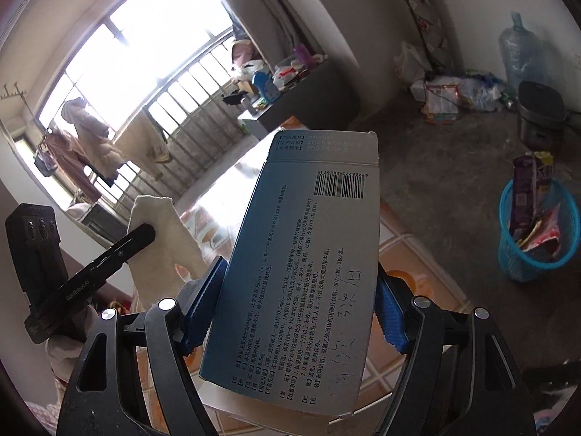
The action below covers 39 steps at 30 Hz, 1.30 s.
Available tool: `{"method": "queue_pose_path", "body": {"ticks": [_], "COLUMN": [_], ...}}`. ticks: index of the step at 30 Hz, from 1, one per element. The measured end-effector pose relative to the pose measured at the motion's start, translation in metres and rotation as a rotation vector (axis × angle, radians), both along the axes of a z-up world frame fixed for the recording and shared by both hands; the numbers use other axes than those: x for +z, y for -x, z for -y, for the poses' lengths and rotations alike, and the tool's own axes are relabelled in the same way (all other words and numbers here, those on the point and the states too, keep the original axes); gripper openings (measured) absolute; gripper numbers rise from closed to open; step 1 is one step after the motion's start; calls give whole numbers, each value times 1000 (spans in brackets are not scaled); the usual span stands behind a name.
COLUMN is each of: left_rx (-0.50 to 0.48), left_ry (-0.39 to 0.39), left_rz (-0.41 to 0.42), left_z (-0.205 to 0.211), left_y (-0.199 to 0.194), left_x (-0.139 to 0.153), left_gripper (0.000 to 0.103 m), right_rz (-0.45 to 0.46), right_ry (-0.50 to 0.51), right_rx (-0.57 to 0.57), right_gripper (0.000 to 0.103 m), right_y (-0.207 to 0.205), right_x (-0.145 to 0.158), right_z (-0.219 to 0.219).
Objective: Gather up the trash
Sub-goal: 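Carry both items over the blue wastebasket and open both grippers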
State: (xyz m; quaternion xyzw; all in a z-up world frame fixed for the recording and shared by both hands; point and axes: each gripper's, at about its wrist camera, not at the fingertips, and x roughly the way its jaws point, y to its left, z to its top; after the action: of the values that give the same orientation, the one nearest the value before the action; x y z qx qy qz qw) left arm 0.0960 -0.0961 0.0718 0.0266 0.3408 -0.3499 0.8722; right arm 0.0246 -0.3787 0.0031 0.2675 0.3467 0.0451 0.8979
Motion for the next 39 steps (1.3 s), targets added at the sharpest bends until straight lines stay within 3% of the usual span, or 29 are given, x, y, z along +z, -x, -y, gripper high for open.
{"method": "queue_pose_path", "body": {"ticks": [5, 10, 16, 22, 23, 25, 26, 27, 30, 32, 39], "left_rx": [-209, -404, -529, -595, -595, -592, -576, -558, -495, -489, -489], "left_ry": [50, 46, -10, -31, -33, -51, -69, -90, -142, -133, -97], "left_rz": [-5, -80, -180, -235, -239, -258, -272, -293, -331, -354, -284], "left_z": [92, 205, 335, 436, 447, 471, 479, 488, 494, 487, 458], "left_y": [-8, -14, -28, -40, -42, -50, -55, -61, -74, -76, -77], "left_x": [21, 14, -28, -71, -80, -102, -115, -129, -159, -166, -139], "left_gripper": [6, 6, 6, 6, 7, 27, 51, 59, 59, 59, 62], "right_rz": [27, -17, -78, -125, -135, -157, -184, -218, -347, -380, -323], "right_ry": [-47, -98, -198, -256, -268, -286, -287, -280, -334, -373, -349], "right_rx": [-291, -547, -688, -731, -742, -738, -745, -764, -796, -828, -850], "right_gripper": [71, 71, 71, 72, 72, 77, 79, 81, 80, 80, 80], "right_y": [33, 61, 52, 32, 27, 16, 10, 6, 6, 13, 24], "right_x": [0, -22, -69, -108, -116, -139, -154, -171, -226, -243, -228], "right_z": [95, 172, 235, 292, 302, 326, 336, 346, 361, 363, 348]}}
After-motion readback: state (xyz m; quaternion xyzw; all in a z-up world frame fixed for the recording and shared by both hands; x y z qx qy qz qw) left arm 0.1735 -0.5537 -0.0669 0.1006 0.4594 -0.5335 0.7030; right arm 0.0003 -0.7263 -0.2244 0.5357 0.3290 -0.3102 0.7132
